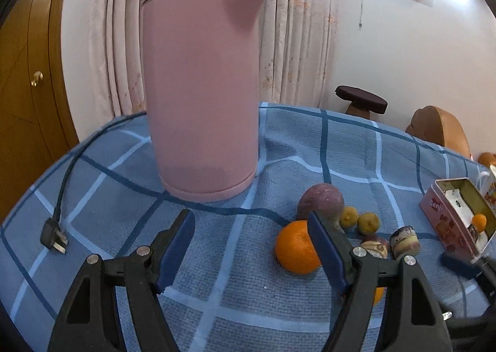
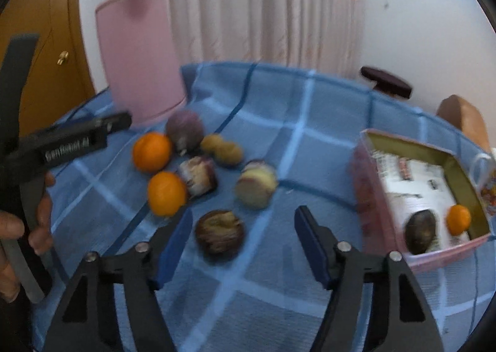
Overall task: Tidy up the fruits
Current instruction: 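Move both open tools back toward the fruit cluster, then grasp an orange with the left tool while the right tool grasps the brown striped bulb fruit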
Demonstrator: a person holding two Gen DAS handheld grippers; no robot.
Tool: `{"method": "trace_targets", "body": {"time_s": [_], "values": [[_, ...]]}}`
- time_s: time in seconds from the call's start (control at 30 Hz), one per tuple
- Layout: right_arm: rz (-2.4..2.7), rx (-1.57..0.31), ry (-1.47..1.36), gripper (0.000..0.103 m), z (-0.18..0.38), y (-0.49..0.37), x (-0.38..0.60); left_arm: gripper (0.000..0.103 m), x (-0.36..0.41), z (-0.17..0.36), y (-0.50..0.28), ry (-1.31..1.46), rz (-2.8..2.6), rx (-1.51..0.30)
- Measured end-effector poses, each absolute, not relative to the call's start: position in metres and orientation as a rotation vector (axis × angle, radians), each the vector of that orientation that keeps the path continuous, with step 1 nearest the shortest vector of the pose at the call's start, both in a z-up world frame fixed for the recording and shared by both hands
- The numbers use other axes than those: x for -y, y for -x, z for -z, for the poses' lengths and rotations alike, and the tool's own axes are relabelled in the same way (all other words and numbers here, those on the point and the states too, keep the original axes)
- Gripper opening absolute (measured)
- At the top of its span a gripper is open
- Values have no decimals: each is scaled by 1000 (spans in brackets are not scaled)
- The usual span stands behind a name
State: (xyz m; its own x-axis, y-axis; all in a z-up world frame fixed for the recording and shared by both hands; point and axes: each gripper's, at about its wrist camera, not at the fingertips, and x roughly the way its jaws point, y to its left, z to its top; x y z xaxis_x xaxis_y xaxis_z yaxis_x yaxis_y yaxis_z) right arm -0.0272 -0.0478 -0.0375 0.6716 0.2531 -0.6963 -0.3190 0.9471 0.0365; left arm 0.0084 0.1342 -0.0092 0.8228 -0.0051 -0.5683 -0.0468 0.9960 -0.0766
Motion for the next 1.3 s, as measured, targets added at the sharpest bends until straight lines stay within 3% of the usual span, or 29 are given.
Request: {"method": "trace_targets", "body": {"time_s": [0.17,0.27,0.47,0.73,0.97,1.03,1.1,1.3], "values": [[-346,-844,117,55,49,18,35,76,-128,10,-9,102,17,-629],[-345,-869,109,44,53,14,36,76,-122,12,-9,84,59,-640],[-353,-859,34,42,51,15,50,76,-102,15,-7,36,176,-671],[-232,-663,-48,42,24,29,90,76,-66,24,1,-40,418,-733],[-240,-672,-149,42,18,26,109,76,-52,40,-10,-49,442,-813],[-245,-676,-159,42,17,25,110,67,-52,42,-13,-48,430,-836],[-248,-678,-157,42,17,25,109,45,-53,45,-16,-36,421,-853],[-238,-673,-143,43,20,25,105,41,-55,46,-14,-28,421,-857]]}}
